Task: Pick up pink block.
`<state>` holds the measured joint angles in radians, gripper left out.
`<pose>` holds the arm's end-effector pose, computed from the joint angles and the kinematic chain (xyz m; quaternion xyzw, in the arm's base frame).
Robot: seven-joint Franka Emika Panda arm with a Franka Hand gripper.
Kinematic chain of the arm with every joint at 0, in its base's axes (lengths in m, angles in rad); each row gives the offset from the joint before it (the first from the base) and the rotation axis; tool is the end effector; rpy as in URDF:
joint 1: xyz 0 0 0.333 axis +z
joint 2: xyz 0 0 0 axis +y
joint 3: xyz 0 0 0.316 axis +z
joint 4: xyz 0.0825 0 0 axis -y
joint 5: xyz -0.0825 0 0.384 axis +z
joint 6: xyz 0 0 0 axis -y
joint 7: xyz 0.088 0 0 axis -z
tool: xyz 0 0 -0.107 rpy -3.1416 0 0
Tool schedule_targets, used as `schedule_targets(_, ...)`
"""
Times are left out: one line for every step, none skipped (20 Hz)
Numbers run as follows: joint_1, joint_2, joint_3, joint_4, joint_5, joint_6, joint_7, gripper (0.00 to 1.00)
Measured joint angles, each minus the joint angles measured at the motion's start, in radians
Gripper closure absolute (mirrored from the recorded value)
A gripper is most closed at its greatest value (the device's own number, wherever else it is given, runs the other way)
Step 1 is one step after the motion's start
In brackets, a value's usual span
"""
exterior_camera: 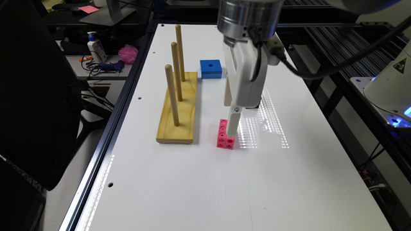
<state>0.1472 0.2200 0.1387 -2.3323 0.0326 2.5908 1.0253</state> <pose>0.5024 0.1479 0.2476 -0.9262 0.3757 -0.0014 0.0312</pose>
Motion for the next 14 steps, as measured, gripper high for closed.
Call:
schedule_targets(0.0, 0.005, 0.0, 0.004, -0.0001, 0.0, 0.0, 0.0)
schedule_targets(0.0, 0.008, -0.001, 0.007, -0.0001, 0.0, 0.0, 0.0)
schedule_targets(0.0, 0.011, -0.001, 0.009, -0.0001, 0.0, 0.0, 0.0)
schedule_targets(0.0, 0.013, -0.001, 0.009, -0.0002, 0.0, 0.0, 0.0)
schedule_targets(0.0, 0.019, -0.001, 0.009, -0.0002, 0.001, 0.0, 0.0)
schedule_targets(0.0, 0.026, -0.001, 0.009, -0.0004, 0.005, 0.0, 0.0)
schedule_targets(0.0, 0.037, -0.001, 0.01, -0.0009, 0.015, 0.0, 0.0)
schedule_targets(0.0, 0.048, -0.001, 0.01, -0.0015, 0.025, 0.0, 0.0)
schedule_targets(0.0, 0.061, -0.002, 0.011, -0.002, 0.037, 0.0, 0.0)
schedule_targets(0.0, 0.069, -0.002, 0.012, -0.0023, 0.045, 0.0, 0.0)
schedule_targets(0.0, 0.076, -0.002, 0.014, -0.0024, 0.052, 0.0, 0.0)
schedule_targets(0.0, 0.083, -0.002, 0.016, -0.0024, 0.054, 0.0, 0.0)
schedule_targets(0.0, 0.089, -0.002, 0.017, -0.0025, 0.057, 0.0, 0.0)
schedule_targets(0.0, 0.097, -0.002, 0.018, -0.0025, 0.063, 0.0, 0.0)
